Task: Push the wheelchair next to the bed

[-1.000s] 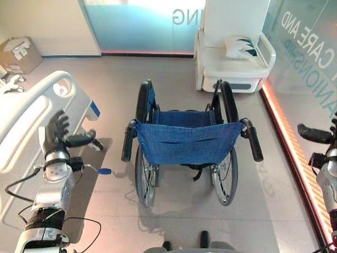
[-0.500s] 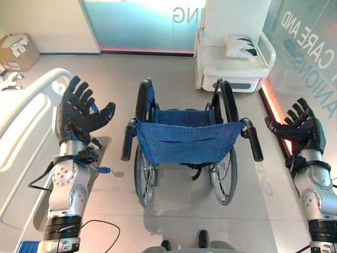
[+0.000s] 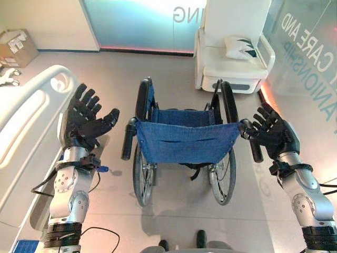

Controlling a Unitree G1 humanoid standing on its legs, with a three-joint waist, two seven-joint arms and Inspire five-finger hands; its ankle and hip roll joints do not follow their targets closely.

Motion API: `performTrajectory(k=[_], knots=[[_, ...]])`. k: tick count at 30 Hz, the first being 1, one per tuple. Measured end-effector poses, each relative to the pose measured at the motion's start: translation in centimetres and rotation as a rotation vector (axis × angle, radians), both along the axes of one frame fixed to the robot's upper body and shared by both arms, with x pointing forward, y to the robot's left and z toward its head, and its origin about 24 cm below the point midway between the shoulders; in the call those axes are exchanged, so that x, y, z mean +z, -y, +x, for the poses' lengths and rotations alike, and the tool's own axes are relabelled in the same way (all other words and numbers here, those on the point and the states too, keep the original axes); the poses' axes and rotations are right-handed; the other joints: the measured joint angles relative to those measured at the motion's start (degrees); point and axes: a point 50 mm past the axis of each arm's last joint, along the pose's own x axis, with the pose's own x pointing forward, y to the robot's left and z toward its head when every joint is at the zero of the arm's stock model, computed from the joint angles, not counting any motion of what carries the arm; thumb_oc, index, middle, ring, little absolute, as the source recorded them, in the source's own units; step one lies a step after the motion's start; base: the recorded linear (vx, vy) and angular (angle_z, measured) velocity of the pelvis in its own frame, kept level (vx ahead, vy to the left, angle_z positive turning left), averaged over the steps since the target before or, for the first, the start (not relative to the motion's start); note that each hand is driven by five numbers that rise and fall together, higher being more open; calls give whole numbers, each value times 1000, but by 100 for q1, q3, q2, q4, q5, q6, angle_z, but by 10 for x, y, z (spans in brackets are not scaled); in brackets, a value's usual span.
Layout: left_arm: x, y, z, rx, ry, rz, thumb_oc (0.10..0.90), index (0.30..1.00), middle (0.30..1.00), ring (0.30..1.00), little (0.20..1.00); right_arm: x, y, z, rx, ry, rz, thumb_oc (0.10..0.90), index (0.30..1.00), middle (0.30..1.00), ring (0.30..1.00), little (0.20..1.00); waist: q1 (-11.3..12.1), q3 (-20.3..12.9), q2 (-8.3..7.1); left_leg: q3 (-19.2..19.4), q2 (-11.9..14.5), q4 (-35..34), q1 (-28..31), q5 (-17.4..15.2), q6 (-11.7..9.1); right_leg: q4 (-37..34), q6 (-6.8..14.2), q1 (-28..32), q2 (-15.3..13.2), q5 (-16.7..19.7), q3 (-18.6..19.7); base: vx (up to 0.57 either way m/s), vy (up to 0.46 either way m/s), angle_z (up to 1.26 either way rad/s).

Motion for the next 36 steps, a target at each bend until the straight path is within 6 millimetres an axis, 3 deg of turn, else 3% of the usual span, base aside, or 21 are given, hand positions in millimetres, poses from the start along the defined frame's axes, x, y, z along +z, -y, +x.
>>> performTrajectory(k=[12, 17, 27, 36], knots=[[-9, 15, 4, -68, -47, 6, 800, 900, 900, 900, 900, -8, -6, 1, 7, -71, -92, 800, 900, 900, 900, 900, -9, -1, 1, -12, 6, 1, 5, 1, -2, 0, 0, 4, 0, 0, -14, 0, 0, 0], [-9, 15, 4, -57, -51, 2, 800, 900, 900, 900, 900, -24, -6, 2, -48, -141, -182, 800, 900, 900, 900, 900, 15, -1, 4, -18, 1, 1, 4, 2, -2, 0, 0, 10, -8, 0, -25, 0, 0, 0], [-12, 20, 5, -72, -65, 19, 800, 900, 900, 900, 900, -45, -2, 1, -135, -229, -167, 800, 900, 900, 900, 900, 87, 1, 44, -34, -1, 1, 7, 4, -4, 0, 0, 22, -26, 0, -35, 0, 0, 0], [-12, 20, 5, -73, -65, 24, 800, 900, 900, 900, 900, -49, -1, 3, -141, -250, -168, 800, 900, 900, 900, 900, 96, 0, 51, -104, 0, 0, 39, 5, -6, 0, -1, 104, -32, -4, -77, 6, -1, 2]])
